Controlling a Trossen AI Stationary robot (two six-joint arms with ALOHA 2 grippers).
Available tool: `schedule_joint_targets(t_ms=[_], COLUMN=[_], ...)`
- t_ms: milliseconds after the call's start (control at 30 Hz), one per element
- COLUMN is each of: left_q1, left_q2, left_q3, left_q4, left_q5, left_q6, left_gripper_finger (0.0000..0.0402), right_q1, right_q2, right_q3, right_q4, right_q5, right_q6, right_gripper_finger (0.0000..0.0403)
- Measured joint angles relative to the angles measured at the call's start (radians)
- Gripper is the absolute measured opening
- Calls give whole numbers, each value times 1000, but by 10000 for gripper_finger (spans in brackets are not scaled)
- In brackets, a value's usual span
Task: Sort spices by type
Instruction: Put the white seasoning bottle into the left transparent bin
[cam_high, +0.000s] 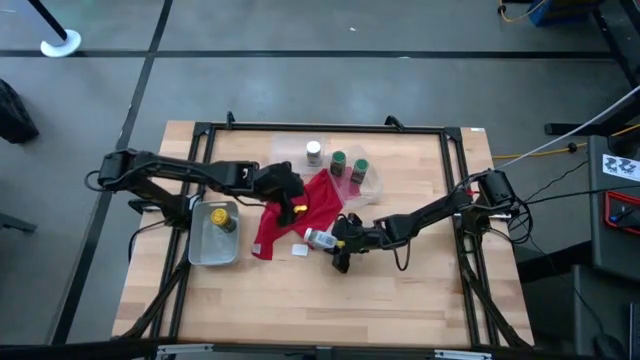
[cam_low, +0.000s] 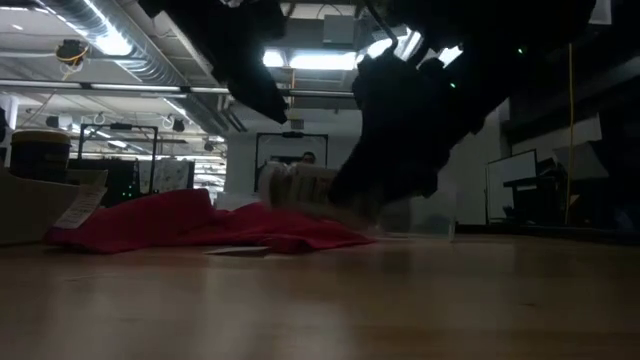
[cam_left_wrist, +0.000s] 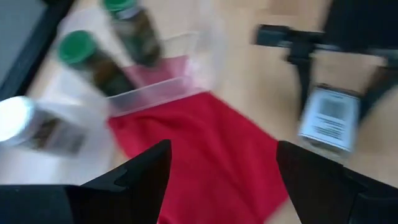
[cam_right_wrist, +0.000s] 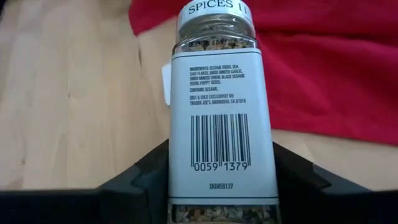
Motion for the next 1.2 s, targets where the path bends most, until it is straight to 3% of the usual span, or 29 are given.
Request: schedule_joint_targets(t_ms=[267,667,1200], left_q1=[-52,-132,-210], left_q2=[-71,-90,-233], left_q3=[0,2,1], left_q4=[-74,-126,-194], left_q5=[175,180,179], left_q6=[25,-52,-204], left_gripper_finger=[274,274,274], right_q1=[-2,-2,-3], right_q2=[-5,-6,-6], right_q3=[8,150,177], right_q4=[75,88,100], right_q5=[0,7,71], right_q6=[-65,-306,-340], right_gripper_finger=[204,204,205])
